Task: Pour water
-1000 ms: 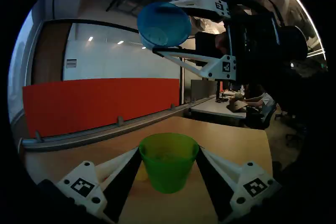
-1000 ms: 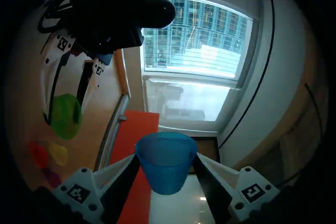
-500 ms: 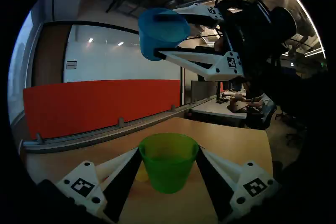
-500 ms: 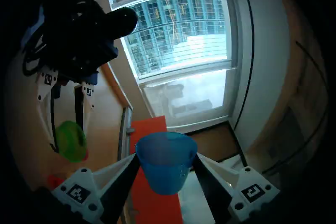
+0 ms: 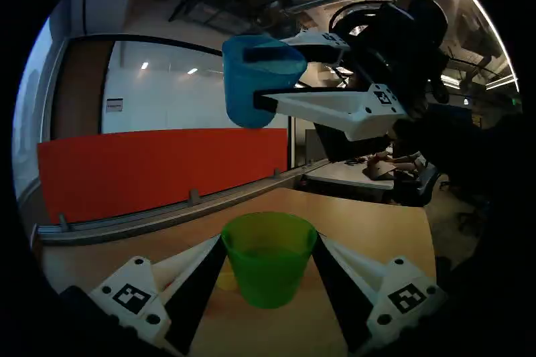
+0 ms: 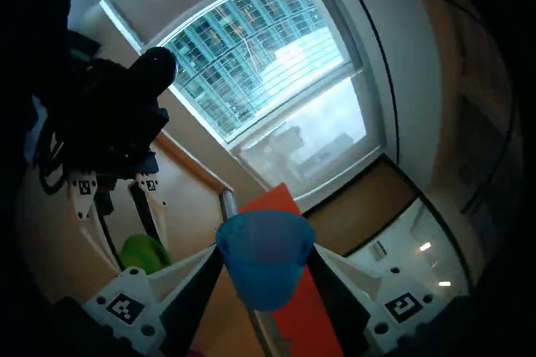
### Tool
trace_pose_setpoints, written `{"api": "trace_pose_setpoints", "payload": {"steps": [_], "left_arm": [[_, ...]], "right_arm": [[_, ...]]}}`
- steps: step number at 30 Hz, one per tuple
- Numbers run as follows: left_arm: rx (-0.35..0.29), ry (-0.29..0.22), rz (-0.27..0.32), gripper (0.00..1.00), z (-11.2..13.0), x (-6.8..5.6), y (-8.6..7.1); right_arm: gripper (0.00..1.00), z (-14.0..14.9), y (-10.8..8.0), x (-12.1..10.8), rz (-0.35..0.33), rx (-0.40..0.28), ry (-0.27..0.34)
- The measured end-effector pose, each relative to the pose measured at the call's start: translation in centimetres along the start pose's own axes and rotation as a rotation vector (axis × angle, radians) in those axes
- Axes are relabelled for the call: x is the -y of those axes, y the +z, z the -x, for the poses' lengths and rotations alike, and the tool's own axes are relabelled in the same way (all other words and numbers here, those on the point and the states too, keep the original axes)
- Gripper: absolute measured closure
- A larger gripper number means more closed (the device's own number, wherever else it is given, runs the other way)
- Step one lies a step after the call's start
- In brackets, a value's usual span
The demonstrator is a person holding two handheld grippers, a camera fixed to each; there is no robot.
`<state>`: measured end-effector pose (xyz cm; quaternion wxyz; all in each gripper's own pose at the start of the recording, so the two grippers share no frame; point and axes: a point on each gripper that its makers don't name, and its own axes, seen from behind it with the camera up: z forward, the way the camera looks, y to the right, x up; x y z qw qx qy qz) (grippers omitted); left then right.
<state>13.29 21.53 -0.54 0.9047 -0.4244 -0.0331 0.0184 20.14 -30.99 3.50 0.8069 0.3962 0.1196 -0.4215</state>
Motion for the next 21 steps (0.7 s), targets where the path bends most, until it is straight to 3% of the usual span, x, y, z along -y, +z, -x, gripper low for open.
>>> {"api": "trace_pose_setpoints", "payload": {"steps": [11,21], "left_arm": [[-0.001,0.005,-0.004,0.13,-0.1,0.1,-0.1],[-0.007,0.011,-0.012,0.13,-0.5,0.3,-0.3]], "right_arm": [[0.12,-1.0,-0.1,2.3,-0.056,-0.021,0.336],[0.12,-2.3,-0.1,2.3,-0.090,-0.067,0.617]]}}
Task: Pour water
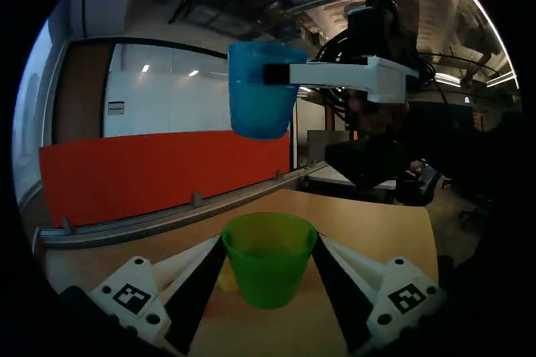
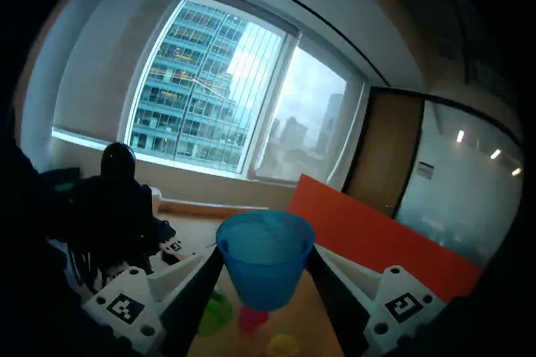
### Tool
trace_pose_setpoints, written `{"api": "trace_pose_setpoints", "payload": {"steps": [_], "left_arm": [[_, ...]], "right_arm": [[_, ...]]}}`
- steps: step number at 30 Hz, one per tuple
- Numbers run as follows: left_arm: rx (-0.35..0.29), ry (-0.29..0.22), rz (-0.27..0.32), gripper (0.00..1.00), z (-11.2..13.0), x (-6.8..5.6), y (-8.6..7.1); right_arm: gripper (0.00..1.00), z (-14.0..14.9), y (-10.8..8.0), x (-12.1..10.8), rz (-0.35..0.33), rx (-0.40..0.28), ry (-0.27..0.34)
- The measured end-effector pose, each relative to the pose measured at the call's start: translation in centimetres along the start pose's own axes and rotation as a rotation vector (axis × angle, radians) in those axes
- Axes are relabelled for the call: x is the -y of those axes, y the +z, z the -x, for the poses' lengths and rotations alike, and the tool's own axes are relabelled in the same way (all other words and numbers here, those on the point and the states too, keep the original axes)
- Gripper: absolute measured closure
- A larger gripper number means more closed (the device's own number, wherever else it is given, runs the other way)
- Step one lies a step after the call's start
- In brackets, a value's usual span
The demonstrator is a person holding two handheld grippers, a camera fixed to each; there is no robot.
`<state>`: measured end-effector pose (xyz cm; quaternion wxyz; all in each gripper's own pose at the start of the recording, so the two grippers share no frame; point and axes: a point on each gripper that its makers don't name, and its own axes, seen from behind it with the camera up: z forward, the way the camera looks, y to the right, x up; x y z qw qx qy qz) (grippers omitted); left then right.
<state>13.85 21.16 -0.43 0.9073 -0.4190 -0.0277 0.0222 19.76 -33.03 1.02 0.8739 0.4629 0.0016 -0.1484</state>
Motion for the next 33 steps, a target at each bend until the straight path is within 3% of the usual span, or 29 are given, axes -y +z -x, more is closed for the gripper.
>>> {"api": "trace_pose_setpoints", "payload": {"steps": [9,14,33], "left_arm": [[-0.007,0.002,-0.003,0.13,-0.4,0.2,-0.2],[-0.006,0.003,-0.005,0.13,-0.4,0.2,-0.3],[0.000,0.002,-0.017,0.13,-0.3,0.8,-0.5]], "right_arm": [[0.12,-1.1,-0.1,0.8,-0.038,-0.027,0.159],[0.12,-1.8,-0.2,1.0,-0.059,-0.045,0.218],[0.12,-1.3,-1.2,0.1,-0.033,-0.052,0.239]]}}
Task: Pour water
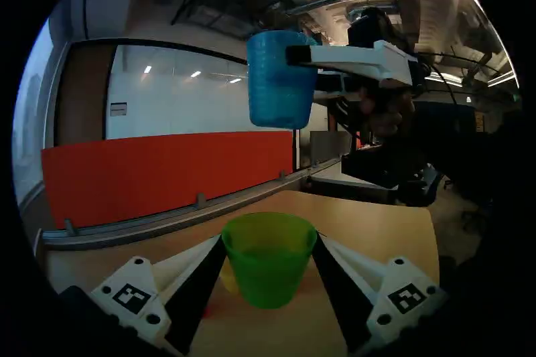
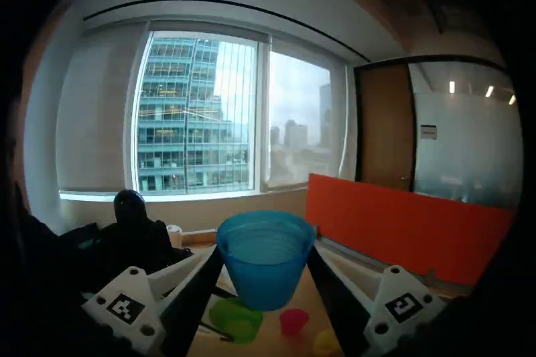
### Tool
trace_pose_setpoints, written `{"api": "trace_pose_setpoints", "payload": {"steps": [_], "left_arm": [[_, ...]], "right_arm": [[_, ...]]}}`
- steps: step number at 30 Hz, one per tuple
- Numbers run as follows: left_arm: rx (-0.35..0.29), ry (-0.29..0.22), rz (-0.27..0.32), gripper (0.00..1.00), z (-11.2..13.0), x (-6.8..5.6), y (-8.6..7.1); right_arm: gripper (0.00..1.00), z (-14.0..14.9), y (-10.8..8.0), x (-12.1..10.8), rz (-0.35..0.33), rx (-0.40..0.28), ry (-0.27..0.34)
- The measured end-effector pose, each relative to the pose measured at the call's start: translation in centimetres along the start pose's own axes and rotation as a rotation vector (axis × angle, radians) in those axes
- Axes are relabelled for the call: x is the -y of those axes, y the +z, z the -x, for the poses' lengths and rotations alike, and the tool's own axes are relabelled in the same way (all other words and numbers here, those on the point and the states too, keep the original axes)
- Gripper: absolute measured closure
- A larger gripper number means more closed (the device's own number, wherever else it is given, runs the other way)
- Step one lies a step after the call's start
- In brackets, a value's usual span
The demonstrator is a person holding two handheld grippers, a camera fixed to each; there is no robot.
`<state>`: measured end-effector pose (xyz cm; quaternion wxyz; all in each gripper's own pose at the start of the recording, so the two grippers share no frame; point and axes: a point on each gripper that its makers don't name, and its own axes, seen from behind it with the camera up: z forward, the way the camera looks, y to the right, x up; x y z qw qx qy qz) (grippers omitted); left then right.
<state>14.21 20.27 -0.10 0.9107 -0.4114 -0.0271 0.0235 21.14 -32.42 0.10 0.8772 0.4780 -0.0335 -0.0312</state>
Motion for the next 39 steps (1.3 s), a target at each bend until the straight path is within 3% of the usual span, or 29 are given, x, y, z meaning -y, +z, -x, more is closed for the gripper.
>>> {"api": "trace_pose_setpoints", "payload": {"steps": [17,26,39], "left_arm": [[0.031,-0.004,-0.046,0.13,0.6,2.0,-1.1],[0.043,-0.004,-0.067,0.13,0.8,2.9,-1.5],[0.081,0.001,-0.060,0.13,1.7,3.0,-1.2]], "right_arm": [[0.12,3.0,-4.7,-4.7,0.108,0.003,0.010],[0.12,5.4,-7.4,-6.4,0.170,0.025,-0.020],[0.12,8.5,-9.1,-7.3,0.200,0.061,-0.044]]}}
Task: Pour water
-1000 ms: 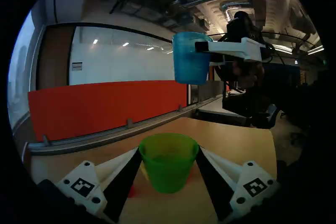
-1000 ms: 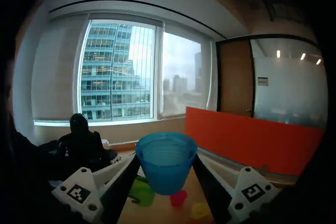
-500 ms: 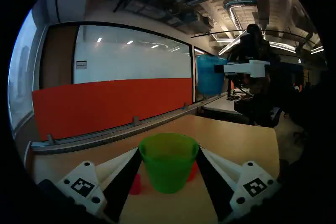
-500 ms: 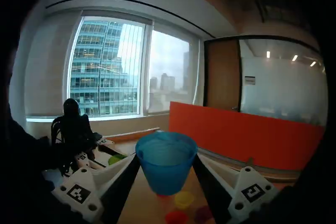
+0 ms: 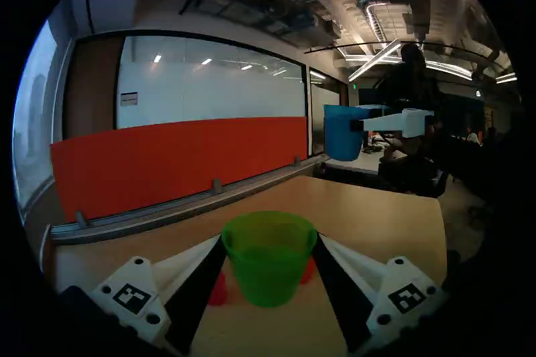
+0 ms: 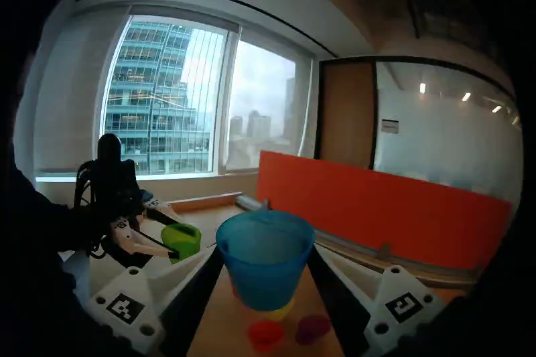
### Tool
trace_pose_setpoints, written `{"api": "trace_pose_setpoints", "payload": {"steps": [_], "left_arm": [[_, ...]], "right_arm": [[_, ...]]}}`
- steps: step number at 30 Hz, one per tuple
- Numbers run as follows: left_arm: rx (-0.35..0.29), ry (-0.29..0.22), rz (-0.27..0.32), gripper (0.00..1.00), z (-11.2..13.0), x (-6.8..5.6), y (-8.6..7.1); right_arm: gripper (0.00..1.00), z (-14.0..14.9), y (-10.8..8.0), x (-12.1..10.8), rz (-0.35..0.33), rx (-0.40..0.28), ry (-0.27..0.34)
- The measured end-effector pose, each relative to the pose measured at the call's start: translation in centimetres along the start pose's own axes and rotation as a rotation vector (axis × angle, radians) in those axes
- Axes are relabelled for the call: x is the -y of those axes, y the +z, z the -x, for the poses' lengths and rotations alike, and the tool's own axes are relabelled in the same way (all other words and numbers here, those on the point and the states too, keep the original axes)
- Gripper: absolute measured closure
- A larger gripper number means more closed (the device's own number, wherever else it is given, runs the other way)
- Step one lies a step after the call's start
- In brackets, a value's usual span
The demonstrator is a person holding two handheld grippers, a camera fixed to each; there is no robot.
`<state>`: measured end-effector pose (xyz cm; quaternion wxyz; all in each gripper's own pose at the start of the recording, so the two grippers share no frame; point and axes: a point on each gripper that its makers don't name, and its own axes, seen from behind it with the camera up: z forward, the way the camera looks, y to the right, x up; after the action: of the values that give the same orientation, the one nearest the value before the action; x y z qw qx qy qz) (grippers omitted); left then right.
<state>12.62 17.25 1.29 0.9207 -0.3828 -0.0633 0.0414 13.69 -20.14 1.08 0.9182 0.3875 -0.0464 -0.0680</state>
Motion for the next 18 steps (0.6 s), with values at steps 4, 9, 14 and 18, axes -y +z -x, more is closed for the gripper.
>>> {"api": "trace_pose_setpoints", "payload": {"steps": [4,9,14,18], "left_arm": [[0.026,0.004,0.002,0.13,0.7,0.0,0.2],[0.067,0.011,0.014,0.13,2.0,-0.2,0.5],[0.100,0.019,0.014,0.13,2.9,-0.1,0.8],[0.113,0.016,0.017,0.13,3.3,-0.1,0.9]], "right_arm": [[0.11,1.6,-0.3,0.2,-0.008,0.015,-0.008],[0.11,3.3,-0.6,0.5,-0.028,0.039,-0.005],[0.11,4.2,-0.8,0.5,-0.043,0.046,0.018],[0.11,4.9,-1.0,0.3,-0.051,0.054,0.032]]}}
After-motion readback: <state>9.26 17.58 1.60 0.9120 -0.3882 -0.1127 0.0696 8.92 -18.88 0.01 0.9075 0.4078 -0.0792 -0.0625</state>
